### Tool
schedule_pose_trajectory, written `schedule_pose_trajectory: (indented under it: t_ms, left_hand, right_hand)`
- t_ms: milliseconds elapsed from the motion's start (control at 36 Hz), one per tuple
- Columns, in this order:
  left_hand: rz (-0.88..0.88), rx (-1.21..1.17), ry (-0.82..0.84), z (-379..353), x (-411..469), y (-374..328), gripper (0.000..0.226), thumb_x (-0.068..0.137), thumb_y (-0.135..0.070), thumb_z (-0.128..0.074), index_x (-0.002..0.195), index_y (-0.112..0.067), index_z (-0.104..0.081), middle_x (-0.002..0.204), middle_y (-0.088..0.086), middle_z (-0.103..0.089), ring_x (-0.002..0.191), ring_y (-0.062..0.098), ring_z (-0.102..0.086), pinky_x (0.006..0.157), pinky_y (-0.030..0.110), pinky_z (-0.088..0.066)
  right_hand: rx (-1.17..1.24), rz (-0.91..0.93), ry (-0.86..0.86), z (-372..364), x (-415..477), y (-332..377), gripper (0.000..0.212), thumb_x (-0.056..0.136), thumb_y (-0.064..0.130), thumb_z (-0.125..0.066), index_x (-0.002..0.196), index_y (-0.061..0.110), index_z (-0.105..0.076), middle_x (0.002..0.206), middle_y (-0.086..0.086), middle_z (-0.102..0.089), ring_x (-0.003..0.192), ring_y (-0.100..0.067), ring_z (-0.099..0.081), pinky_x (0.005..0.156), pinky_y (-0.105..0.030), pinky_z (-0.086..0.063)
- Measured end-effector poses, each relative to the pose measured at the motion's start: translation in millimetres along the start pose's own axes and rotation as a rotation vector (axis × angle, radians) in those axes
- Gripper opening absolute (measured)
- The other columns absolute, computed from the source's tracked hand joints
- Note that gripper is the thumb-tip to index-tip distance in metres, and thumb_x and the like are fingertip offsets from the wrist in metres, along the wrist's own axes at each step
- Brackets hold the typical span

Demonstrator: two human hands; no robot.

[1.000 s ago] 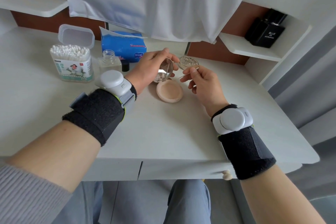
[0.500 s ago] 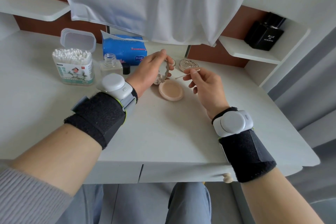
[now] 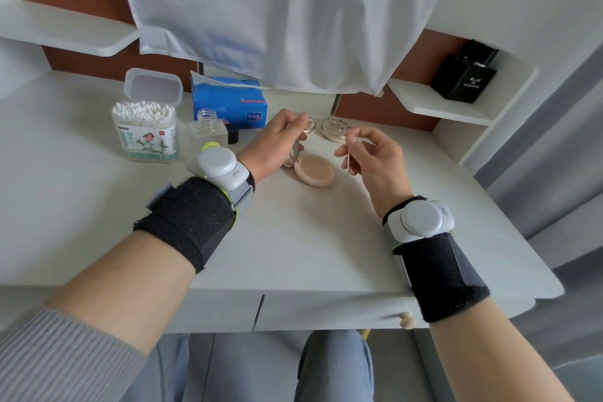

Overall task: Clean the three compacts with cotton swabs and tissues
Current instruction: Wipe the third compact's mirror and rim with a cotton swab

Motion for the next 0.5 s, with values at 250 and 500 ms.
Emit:
schedule_pose_trajectory:
  t_ms: [250,500]
  left_hand:
    - [0.010,0.019,-0.004,6,-18,0,0.038,0.100,-0.041,-0.037,0.110,-0.008,-0.054,0.100,0.003,-0.057,0.096,0.019,-0.059,0.093,0.034,-0.042]
    - [0.022,0.027,-0.012,16,-38,0,0.035,0.100,-0.043,-0.038,0.112,-0.015,-0.054,0.113,0.008,-0.060,0.107,0.019,-0.054,0.086,0.026,-0.035]
  right_hand:
    - [-0.002,-0.020,-0.036,-5,-8,0,0.017,0.093,0.010,-0.058,0.110,0.006,-0.057,0.098,-0.001,-0.069,0.074,-0.010,-0.068,0.064,-0.020,-0.052]
    - [-0.169,0.045,-0.200,-13,-19,5,0.024,0.099,0.017,-0.047,0.085,0.016,-0.066,0.070,0.004,-0.057,0.054,-0.006,-0.049,0.054,-0.021,-0.042]
Point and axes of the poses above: each hand's wrist, its own x-axis towards the middle knuckle, its own z-axis out of the back of the hand, y = z × x, the point moved 5 cm from there along x, towards the middle knuckle
